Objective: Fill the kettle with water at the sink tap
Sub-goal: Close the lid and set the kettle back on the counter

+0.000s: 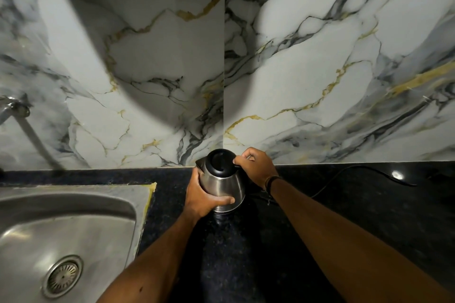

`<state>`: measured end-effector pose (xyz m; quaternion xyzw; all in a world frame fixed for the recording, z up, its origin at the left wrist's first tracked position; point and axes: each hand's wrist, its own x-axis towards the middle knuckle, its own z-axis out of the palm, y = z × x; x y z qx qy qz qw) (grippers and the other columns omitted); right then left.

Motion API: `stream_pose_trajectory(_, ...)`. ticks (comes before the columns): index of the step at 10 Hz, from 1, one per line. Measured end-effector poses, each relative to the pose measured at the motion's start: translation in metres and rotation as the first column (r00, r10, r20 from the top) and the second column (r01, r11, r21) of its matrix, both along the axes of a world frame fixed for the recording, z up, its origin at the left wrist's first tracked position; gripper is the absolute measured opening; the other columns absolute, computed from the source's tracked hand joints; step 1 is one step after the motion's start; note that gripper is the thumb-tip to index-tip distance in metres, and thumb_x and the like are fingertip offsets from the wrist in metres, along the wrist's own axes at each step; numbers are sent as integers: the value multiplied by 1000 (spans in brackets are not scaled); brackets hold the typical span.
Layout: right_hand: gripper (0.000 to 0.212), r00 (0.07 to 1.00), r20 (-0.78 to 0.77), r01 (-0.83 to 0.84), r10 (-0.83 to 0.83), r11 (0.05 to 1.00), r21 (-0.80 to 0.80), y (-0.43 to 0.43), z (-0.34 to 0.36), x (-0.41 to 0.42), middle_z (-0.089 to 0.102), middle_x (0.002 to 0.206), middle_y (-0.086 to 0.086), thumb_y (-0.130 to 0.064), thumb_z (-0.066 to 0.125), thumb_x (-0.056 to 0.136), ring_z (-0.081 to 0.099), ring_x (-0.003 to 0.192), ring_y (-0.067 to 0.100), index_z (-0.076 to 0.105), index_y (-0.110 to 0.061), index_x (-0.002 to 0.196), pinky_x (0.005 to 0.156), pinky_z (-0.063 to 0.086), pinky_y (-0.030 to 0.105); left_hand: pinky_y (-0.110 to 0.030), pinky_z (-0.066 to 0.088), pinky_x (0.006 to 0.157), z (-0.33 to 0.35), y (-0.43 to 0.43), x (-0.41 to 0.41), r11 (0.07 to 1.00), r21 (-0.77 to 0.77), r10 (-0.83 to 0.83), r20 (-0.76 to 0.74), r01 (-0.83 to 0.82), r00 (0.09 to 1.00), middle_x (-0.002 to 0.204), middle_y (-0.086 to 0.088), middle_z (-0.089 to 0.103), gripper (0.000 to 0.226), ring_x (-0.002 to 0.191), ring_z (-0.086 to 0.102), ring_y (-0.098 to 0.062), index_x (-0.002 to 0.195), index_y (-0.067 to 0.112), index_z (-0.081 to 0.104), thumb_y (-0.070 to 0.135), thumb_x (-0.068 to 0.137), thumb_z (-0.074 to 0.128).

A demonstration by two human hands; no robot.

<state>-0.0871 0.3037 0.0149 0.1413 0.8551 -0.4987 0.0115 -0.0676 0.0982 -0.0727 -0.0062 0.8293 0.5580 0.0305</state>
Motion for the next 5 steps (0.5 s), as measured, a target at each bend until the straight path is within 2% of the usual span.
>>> stream_pose_trajectory(1, 25, 1000, 17, 1, -1, 1000, -3, 0, 1, 1, 69, 81, -2, -39, 80, 83, 65, 85, 22, 64, -23, 73, 76, 55, 37, -46, 65, 94, -3, 1, 0, 1000, 21, -4, 7, 4, 1000, 118, 10, 72, 105, 109, 71, -9, 113, 41, 50, 43, 29, 113)
stream_pose_trajectory(2, 24, 999, 44, -15, 16, 1000, -18, 0, 5, 3, 68, 85, -1, -41, 79, 85, 67, 92, 26, 65, -24, 78, 88, 58, 45, -52, 61, 103, 1, 0, 0, 997, 64, -35, 14, 34, 999, 129, 8, 69, 119, 121, 69, -14, 127, 41, 49, 42, 27, 115)
stream_pose_trajectory(3, 30, 999, 49, -17, 18, 1000, -14, -3, 12, 13, 71, 112, 5, -49, 76, 90, 67, 112, 31, 68, -24, 104, 102, 56, 53, -53, 46, 123, 15, -7, 11, 992, 91, -82, 3, 82, 997, 160, 2, 51, 158, 148, 50, -19, 160, 35, 32, 43, 27, 116)
stream_pose_trajectory(4, 52, 999, -38, 22, -17, 990, 138, -9, 26, 30, 63, 139, 4, -57, 72, 90, 52, 135, 30, 60, -32, 134, 114, 46, 55, -39, 30, 128, 34, -25, 31, 998, 3, -58, 7, 58, 998, 177, 8, 24, 171, 158, 27, -9, 171, 38, 10, 69, 34, 107)
stream_pose_trajectory(5, 67, 985, -174, 58, -13, 965, 257, -17, 55, 55, 52, 155, -3, -59, 70, 89, 43, 145, 28, 49, -37, 149, 118, 43, 55, -43, 30, 131, 71, -56, 52, 972, -236, -10, -150, -26, 989, 178, 5, 28, 136, 162, 29, -16, 171, 33, 19, 80, 64, 89)
